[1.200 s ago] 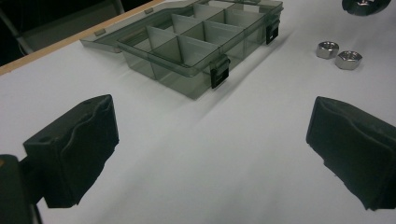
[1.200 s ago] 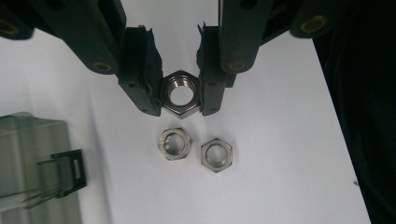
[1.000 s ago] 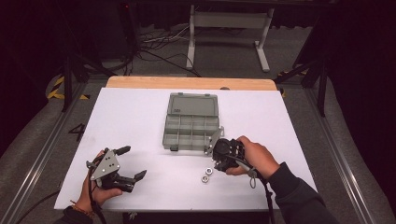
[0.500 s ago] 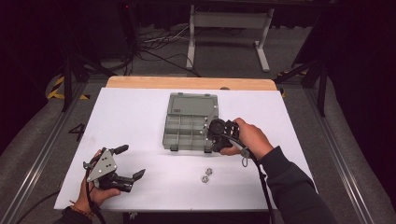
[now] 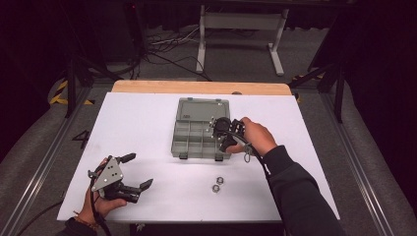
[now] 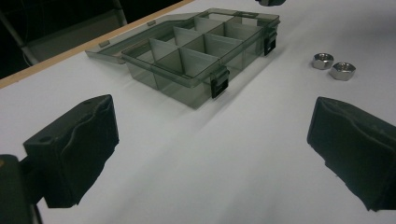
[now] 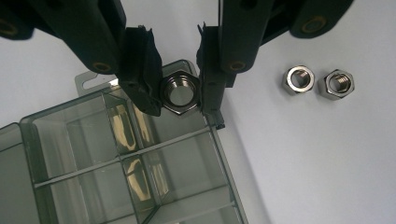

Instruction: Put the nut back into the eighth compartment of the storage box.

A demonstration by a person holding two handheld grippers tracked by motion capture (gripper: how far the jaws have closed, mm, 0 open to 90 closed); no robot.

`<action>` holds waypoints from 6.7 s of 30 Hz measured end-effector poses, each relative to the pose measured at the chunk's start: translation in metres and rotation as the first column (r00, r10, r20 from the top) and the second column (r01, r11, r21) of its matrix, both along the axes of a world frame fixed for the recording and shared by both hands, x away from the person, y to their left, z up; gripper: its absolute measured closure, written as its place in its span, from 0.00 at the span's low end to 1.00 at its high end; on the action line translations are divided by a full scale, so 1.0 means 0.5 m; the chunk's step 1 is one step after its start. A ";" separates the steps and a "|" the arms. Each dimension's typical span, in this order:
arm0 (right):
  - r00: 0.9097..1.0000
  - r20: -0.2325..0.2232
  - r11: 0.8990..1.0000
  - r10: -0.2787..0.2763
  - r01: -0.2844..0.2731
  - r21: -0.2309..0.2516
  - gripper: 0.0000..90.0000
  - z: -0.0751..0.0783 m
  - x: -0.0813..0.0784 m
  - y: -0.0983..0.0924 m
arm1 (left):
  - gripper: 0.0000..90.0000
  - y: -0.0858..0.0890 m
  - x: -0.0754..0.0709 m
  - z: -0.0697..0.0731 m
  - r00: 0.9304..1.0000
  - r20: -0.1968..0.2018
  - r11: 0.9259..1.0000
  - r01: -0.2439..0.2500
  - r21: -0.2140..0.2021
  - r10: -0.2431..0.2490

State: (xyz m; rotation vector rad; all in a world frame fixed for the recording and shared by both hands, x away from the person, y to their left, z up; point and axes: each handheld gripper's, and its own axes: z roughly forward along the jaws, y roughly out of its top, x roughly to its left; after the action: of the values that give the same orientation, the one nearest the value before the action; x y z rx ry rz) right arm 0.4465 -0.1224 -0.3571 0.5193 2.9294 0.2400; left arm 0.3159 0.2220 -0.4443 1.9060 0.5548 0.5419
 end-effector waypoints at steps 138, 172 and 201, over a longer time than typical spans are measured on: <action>0.999 0.031 0.997 0.034 -0.036 0.071 0.78 0.042 -0.029 -0.020 | 0.03 0.009 0.001 0.005 1.000 0.006 1.000 0.006 -0.021 -0.006; 0.998 -0.016 0.997 -0.063 0.062 -0.041 0.78 -0.054 0.061 0.018 | 0.03 0.007 0.003 -0.001 1.000 -0.010 1.000 0.029 -0.004 -0.029; 0.995 0.081 0.986 -0.052 0.038 0.162 0.60 0.004 -0.008 -0.033 | 0.03 0.004 0.005 -0.003 0.999 -0.018 1.000 0.031 -0.002 -0.032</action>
State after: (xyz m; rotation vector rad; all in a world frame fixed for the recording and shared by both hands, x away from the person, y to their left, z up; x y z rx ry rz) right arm 0.4426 -0.1388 -0.3552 0.5824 2.8270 0.4830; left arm 0.3184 0.2241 -0.4457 1.9162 0.5356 0.5046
